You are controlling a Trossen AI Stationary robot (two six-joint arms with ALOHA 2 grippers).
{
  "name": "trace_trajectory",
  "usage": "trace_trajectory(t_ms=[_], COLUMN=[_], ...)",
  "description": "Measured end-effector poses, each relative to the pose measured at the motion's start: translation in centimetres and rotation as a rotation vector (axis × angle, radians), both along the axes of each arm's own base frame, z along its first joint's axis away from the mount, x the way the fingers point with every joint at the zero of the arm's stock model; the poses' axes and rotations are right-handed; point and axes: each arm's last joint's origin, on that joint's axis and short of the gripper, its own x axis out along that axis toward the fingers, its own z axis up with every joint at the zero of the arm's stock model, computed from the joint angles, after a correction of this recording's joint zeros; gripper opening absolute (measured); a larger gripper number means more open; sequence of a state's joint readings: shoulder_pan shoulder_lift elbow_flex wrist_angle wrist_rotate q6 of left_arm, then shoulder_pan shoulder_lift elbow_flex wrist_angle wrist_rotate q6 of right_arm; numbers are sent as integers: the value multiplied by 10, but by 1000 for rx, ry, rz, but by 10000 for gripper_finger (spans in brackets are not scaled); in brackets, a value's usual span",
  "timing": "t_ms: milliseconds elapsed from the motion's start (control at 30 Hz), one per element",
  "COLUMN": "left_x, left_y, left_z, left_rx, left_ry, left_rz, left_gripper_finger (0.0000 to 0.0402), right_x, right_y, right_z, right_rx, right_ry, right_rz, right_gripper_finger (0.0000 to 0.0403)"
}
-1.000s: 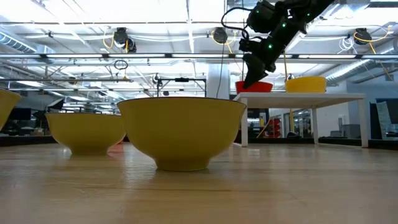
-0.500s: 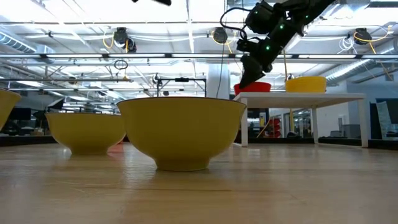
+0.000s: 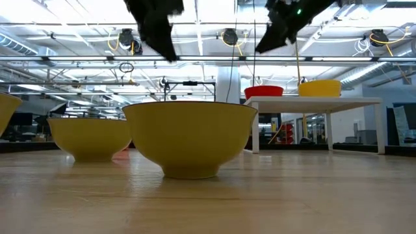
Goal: Pick & Place Mini bowls
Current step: Stack the red bowl on top of the red bowl on the shelf
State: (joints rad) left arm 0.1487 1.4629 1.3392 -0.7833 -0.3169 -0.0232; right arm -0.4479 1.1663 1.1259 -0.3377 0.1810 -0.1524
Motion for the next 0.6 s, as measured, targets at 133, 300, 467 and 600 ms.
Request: trace_trajectory(t_ms=[133,300,467,600], left_x=[10,22,36,44], left_y=[31,64,93,109], left_z=[-27,-59,-94,-125], left_rx=[81,39,16,14], left_ry=[30,50,82,152], left_rz=[-24,-94,-166,-197], left_gripper_finger=[182,182,182,182], right_x=[-12,-21,-22,-21], right_y=[14,24,25,25], right_z=[12,10,-4,-18], right_rx=[-13,-46,-66,-58], right_ry=[-48,-49,-40,-19], right_rz=[29,68,80,81], right_gripper_finger=[149,144,144,144])
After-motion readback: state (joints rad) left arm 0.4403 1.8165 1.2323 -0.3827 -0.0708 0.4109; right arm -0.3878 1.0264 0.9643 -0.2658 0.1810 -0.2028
